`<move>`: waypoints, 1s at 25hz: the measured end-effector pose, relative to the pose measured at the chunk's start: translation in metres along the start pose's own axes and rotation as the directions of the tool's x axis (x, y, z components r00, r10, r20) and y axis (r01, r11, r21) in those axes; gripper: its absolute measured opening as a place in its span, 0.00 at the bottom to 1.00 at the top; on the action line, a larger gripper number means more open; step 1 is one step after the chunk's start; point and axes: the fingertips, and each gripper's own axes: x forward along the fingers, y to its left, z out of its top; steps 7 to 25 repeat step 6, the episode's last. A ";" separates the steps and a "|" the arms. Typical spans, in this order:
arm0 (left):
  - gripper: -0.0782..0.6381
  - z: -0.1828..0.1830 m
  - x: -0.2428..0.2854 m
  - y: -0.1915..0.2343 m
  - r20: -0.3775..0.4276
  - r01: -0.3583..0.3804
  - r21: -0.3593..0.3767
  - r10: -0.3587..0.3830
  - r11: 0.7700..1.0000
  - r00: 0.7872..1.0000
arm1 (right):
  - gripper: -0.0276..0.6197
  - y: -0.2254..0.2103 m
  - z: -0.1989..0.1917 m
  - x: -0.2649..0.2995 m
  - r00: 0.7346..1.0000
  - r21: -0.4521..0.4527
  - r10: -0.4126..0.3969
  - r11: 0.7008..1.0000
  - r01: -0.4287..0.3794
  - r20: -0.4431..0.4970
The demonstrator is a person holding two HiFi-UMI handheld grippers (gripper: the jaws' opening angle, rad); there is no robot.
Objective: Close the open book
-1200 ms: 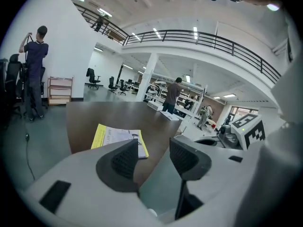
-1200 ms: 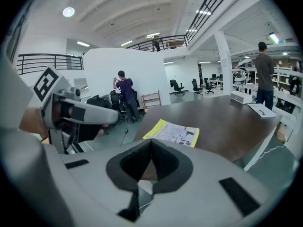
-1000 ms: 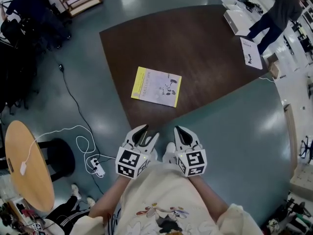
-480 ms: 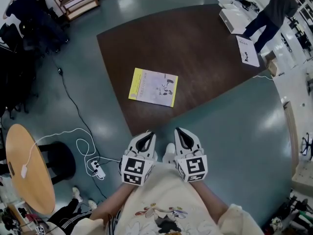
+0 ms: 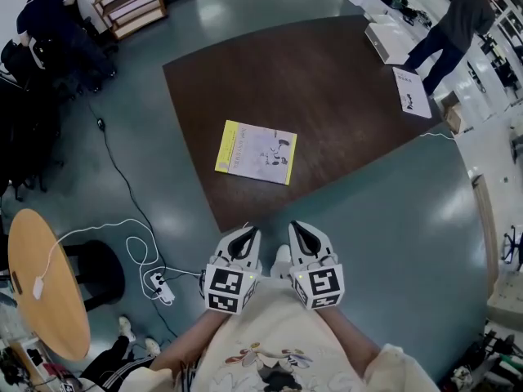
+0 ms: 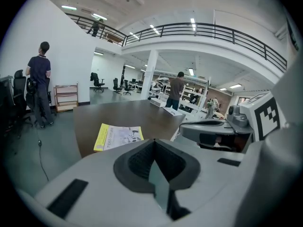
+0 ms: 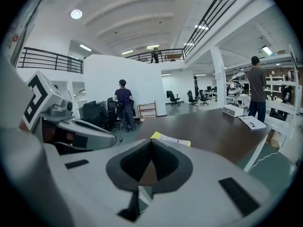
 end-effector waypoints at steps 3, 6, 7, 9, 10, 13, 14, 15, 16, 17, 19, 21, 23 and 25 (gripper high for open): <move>0.12 -0.004 0.001 0.000 -0.001 0.004 -0.010 -0.004 1.000 1.000 | 0.05 0.000 -0.005 0.001 1.000 -0.003 0.004 1.000 -0.004 -0.008; 0.12 -0.010 0.002 -0.001 -0.009 0.006 -0.018 -0.006 1.000 1.000 | 0.05 0.002 -0.010 0.000 1.000 -0.002 0.009 1.000 -0.009 -0.015; 0.12 -0.010 0.002 -0.001 -0.009 0.006 -0.018 -0.006 1.000 1.000 | 0.05 0.002 -0.010 0.000 1.000 -0.002 0.009 1.000 -0.009 -0.015; 0.12 -0.010 0.002 -0.001 -0.009 0.006 -0.018 -0.006 1.000 1.000 | 0.05 0.002 -0.010 0.000 1.000 -0.002 0.009 1.000 -0.009 -0.015; 0.12 -0.010 0.002 -0.001 -0.009 0.006 -0.018 -0.006 1.000 1.000 | 0.05 0.002 -0.010 0.000 1.000 -0.002 0.009 1.000 -0.009 -0.015; 0.12 -0.010 0.002 -0.001 -0.009 0.006 -0.018 -0.006 1.000 1.000 | 0.05 0.002 -0.010 0.000 1.000 -0.002 0.009 1.000 -0.009 -0.015; 0.12 -0.010 0.002 -0.001 -0.009 0.006 -0.018 -0.006 1.000 1.000 | 0.05 0.002 -0.010 0.000 1.000 -0.002 0.009 1.000 -0.009 -0.015; 0.12 -0.010 0.002 -0.001 -0.009 0.006 -0.018 -0.006 1.000 1.000 | 0.05 0.002 -0.010 0.000 1.000 -0.002 0.009 1.000 -0.009 -0.015; 0.12 -0.010 0.002 -0.001 -0.009 0.006 -0.018 -0.006 1.000 1.000 | 0.05 0.002 -0.010 0.000 1.000 -0.002 0.009 1.000 -0.009 -0.015; 0.12 -0.010 0.002 -0.001 -0.009 0.006 -0.018 -0.006 1.000 1.000 | 0.05 0.002 -0.010 0.000 1.000 -0.002 0.009 1.000 -0.009 -0.015; 0.12 -0.010 0.002 -0.001 -0.009 0.006 -0.018 -0.006 1.000 1.000 | 0.05 0.002 -0.010 0.000 1.000 -0.002 0.009 1.000 -0.009 -0.015; 0.12 -0.010 0.002 -0.001 -0.009 0.006 -0.018 -0.006 1.000 1.000 | 0.05 0.002 -0.010 0.000 1.000 -0.002 0.009 1.000 -0.009 -0.015; 0.12 -0.010 0.002 -0.001 -0.009 0.006 -0.018 -0.006 1.000 1.000 | 0.05 0.002 -0.010 0.000 1.000 -0.002 0.009 1.000 -0.009 -0.015; 0.12 -0.010 0.002 -0.001 -0.009 0.006 -0.018 -0.006 1.000 1.000 | 0.05 0.002 -0.010 0.000 1.000 -0.002 0.009 1.000 -0.009 -0.015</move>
